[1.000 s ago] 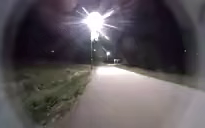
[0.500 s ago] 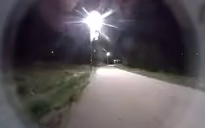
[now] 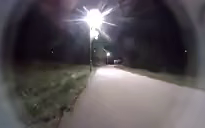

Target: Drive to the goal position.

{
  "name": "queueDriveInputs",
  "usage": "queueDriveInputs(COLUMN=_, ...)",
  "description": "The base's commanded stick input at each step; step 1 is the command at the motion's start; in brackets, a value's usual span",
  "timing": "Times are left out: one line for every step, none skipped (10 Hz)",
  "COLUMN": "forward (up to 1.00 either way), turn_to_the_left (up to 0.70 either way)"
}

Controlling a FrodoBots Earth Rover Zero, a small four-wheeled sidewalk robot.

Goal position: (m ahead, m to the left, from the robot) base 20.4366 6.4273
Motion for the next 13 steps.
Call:
queueDriveInputs(forward=0.70, turn_to_the_left=0.00)
queueDriveInputs(forward=0.70, turn_to_the_left=0.01)
queueDriveInputs(forward=0.70, turn_to_the_left=0.01)
queueDriveInputs(forward=0.70, turn_to_the_left=0.01)
queueDriveInputs(forward=0.70, turn_to_the_left=0.01)
queueDriveInputs(forward=0.70, turn_to_the_left=0.01)
queueDriveInputs(forward=0.70, turn_to_the_left=0.01)
queueDriveInputs(forward=0.70, turn_to_the_left=0.01)
queueDriveInputs(forward=0.70, turn_to_the_left=0.01)
queueDriveInputs(forward=0.70, turn_to_the_left=0.01)
queueDriveInputs(forward=0.70, turn_to_the_left=0.01)
queueDriveInputs(forward=0.70, turn_to_the_left=0.01)
queueDriveInputs(forward=0.70, turn_to_the_left=0.01)
